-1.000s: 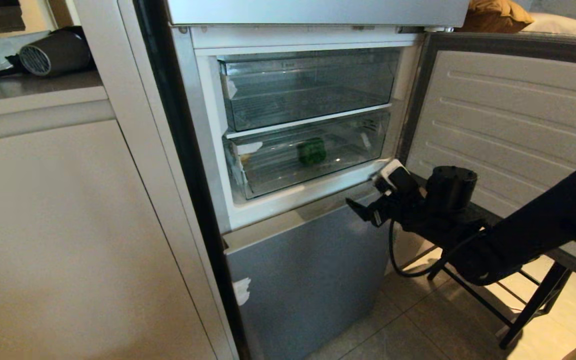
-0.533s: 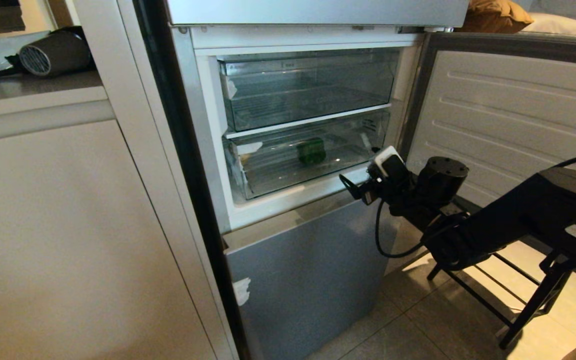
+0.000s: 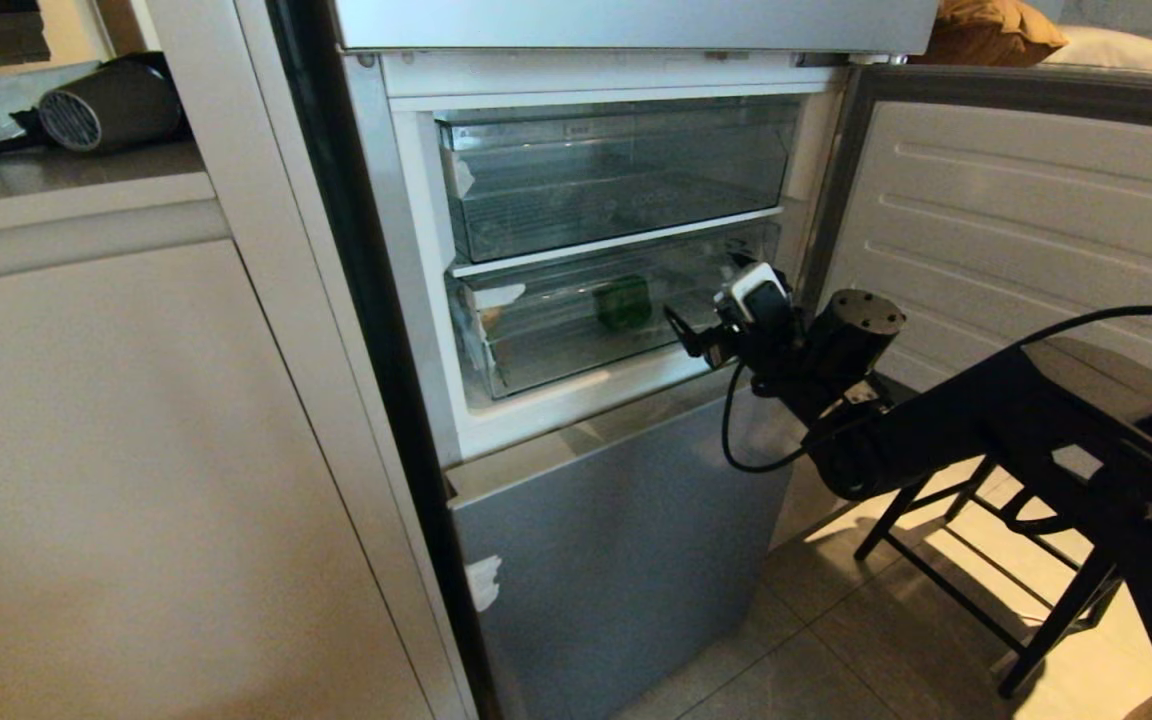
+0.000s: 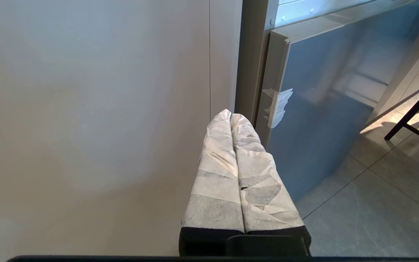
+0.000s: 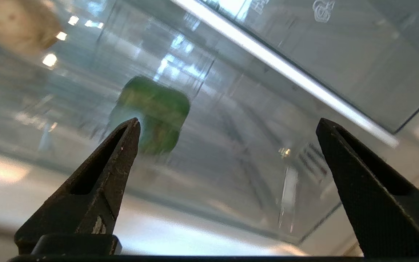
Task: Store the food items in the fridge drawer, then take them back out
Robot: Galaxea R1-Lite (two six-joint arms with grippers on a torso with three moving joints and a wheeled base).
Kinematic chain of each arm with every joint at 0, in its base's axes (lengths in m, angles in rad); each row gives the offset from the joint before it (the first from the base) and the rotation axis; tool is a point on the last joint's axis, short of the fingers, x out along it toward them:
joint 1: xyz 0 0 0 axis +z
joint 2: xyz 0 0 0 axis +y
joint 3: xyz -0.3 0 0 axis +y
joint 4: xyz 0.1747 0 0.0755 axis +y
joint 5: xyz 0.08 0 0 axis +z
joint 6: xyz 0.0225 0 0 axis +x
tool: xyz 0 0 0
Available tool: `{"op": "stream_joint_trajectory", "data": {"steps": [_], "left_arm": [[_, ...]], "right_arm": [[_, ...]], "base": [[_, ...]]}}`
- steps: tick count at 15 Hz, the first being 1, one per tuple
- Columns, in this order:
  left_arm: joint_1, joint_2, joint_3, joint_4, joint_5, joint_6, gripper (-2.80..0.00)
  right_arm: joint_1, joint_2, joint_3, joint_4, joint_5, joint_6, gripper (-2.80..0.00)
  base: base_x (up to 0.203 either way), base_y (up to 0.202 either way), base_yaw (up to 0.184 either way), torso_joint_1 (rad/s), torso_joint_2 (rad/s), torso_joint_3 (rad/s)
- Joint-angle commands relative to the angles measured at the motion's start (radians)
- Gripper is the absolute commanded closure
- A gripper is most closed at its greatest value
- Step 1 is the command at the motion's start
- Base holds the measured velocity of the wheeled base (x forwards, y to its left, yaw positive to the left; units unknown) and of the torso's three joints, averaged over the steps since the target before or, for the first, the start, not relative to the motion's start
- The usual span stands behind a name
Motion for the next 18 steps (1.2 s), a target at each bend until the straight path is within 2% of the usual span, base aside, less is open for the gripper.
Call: {"op": "stream_joint_trajectory", "data": {"steps": [1, 12, 18], "left_arm": [[0.0, 0.0, 0.011, 0.0, 0.0, 0.0, 0.0], [0.0, 0.0, 0.011, 0.0, 0.0, 0.0, 0.0], [0.0, 0.0, 0.011, 0.0, 0.0, 0.0, 0.0]], "right_arm": [[0.001, 0.045, -0.053, -0.001, 0.002, -0.004, -2.8], [0.002, 0.083, -0.239, 0.047, -0.009, -0.002, -2.8], [0.002, 0.099, -0.282, 0.056, -0.023, -0.001, -2.8]], "base": [[0.0, 0.0, 0.0, 0.0, 0.0, 0.0], [0.0, 0.0, 0.0, 0.0, 0.0, 0.0], [0.0, 0.0, 0.0, 0.0, 0.0, 0.0]]}}
